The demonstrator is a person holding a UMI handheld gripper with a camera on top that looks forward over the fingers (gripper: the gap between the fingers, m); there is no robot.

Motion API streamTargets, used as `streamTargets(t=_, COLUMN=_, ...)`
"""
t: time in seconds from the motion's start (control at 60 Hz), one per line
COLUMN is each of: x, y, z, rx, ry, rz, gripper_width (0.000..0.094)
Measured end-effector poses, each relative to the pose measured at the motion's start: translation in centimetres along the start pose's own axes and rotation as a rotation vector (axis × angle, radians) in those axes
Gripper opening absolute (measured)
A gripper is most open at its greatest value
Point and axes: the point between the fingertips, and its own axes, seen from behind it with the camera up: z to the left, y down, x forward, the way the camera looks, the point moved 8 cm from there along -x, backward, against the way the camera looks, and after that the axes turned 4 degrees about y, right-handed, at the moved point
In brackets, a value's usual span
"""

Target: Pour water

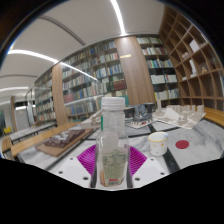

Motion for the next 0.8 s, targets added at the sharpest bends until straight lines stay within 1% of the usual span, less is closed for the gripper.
streamTargets(t=0.05, x=1.4, y=-2.6, z=0.4, rx=0.120, ry=-0.035, rz=-0.032, gripper_width=0.0404)
streamTargets(t=0.133, x=3.8, y=-7.1, z=0.4, rx=0.369, ry=-0.122, rz=-0.067, gripper_width=0.0402)
streamTargets(t=0.267, x=8.1, y=-12.5, z=-0.7, rx=0.867, ry=-0.320, rz=-0.088, gripper_width=0.0403)
streamTargets(t=0.35, x=11.4, y=-13.7, z=-2.5, rx=1.185, ry=-0.429, rz=-0.086, gripper_width=0.0400)
streamTargets(t=0.4, x=12.4, y=-14.0, z=-4.1, rx=1.357, ry=-0.460, rz=-0.082, gripper_width=0.0397)
streamTargets(t=0.45, x=13.6, y=-13.6, z=-5.3, rx=1.500, ry=-0.476, rz=-0.077, gripper_width=0.0396)
streamTargets(t=0.467, x=15.2, y=-12.8, z=-5.6, rx=1.537, ry=-0.475, rz=-0.079, gripper_width=0.0399)
streamTargets(t=0.5, x=16.0, y=-12.0, z=-6.5, rx=1.625, ry=-0.488, rz=-0.074, gripper_width=0.0400)
streamTargets(t=0.517, x=15.2, y=-12.0, z=-7.1, rx=1.675, ry=-0.496, rz=-0.069, gripper_width=0.0400)
streamTargets(t=0.583, x=16.3, y=-10.0, z=-8.6, rx=1.834, ry=-0.497, rz=-0.055, gripper_width=0.0399)
streamTargets(t=0.6, x=17.9, y=-9.3, z=-8.6, rx=1.863, ry=-0.494, rz=-0.058, gripper_width=0.0401)
streamTargets(t=0.717, x=17.2, y=-6.1, z=-10.3, rx=2.026, ry=-0.460, rz=-0.053, gripper_width=0.0400)
streamTargets(t=0.733, x=18.7, y=-6.1, z=-9.9, rx=2.030, ry=-0.449, rz=-0.055, gripper_width=0.0400)
streamTargets(t=0.783, x=18.7, y=-5.4, z=-10.0, rx=2.042, ry=-0.435, rz=-0.046, gripper_width=0.0401)
streamTargets(t=0.8, x=17.2, y=-5.1, z=-10.2, rx=2.046, ry=-0.439, rz=-0.037, gripper_width=0.0401)
